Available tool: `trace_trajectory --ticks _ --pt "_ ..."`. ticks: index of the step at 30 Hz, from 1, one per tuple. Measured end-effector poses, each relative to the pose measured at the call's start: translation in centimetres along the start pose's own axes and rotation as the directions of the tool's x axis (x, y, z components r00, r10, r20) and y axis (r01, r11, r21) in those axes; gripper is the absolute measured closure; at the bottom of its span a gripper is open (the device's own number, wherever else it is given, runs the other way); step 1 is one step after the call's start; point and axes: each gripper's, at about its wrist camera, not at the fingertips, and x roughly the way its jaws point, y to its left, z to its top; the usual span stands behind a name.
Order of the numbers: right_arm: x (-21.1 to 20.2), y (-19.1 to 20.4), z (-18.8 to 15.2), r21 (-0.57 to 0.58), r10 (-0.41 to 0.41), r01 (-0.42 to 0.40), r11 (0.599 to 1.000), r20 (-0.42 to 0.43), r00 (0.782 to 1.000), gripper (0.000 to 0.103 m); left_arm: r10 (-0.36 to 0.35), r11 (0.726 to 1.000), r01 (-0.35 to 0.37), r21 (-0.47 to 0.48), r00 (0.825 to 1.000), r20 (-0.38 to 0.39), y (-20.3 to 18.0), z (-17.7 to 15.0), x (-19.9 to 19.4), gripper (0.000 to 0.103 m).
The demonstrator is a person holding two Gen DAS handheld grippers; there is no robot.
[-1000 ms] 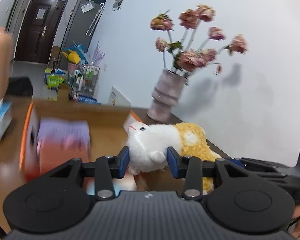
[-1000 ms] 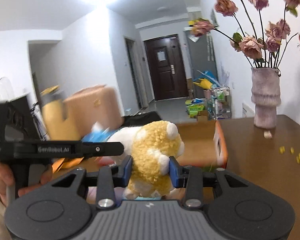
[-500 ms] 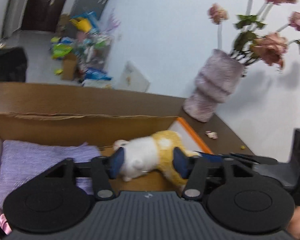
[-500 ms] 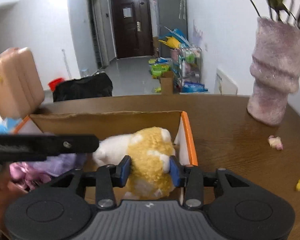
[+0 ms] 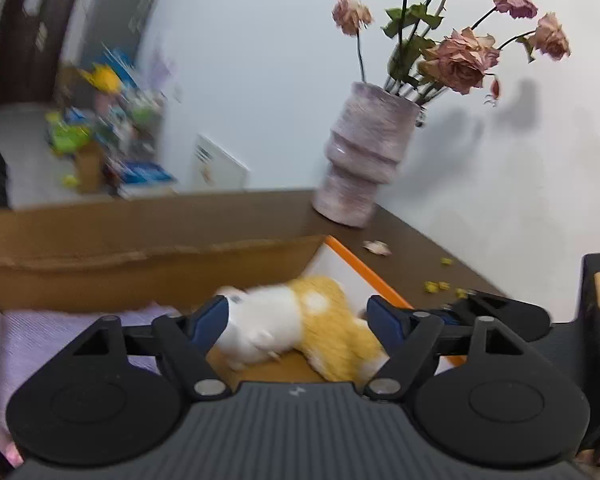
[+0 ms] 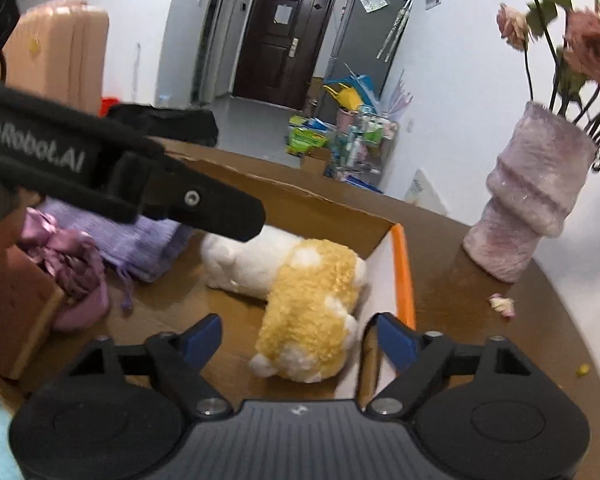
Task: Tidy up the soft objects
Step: 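Lift the right tool out of the box back over the table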
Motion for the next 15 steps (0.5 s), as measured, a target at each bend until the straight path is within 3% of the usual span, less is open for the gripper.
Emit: trace_trajectory --ticks 4,10,12,15 --pt "-1.6 -1.6 1.2 0.085 0.039 -0.041 0.996 0.029 0.999 0.014 0.145 0.986 -0.149 0.070 0.988 0.061 -2.1 1.3 -3.5 0.024" --pt "-11.8 -4.2 3.5 0.137 0.052 -0.070 0.988 0.130 0.990 0.002 0.281 0.956 -0.290 0.052 0.949 0.141 -4.9 3.8 -14.1 0.017" --pt "-16.0 -4.9 3.2 0.186 0.061 -0.088 0.979 0.145 0.987 0.000 0.318 0.942 -0.330 0.053 0.934 0.162 -6.2 2.8 -18.2 0.007" --pt "-21.2 -5.2 0.9 0.226 0.118 -0.161 0.961 0.190 0.975 0.000 0.339 0.927 -0.364 0.086 0.914 0.222 -8.7 -1.1 -23.8 0.005"
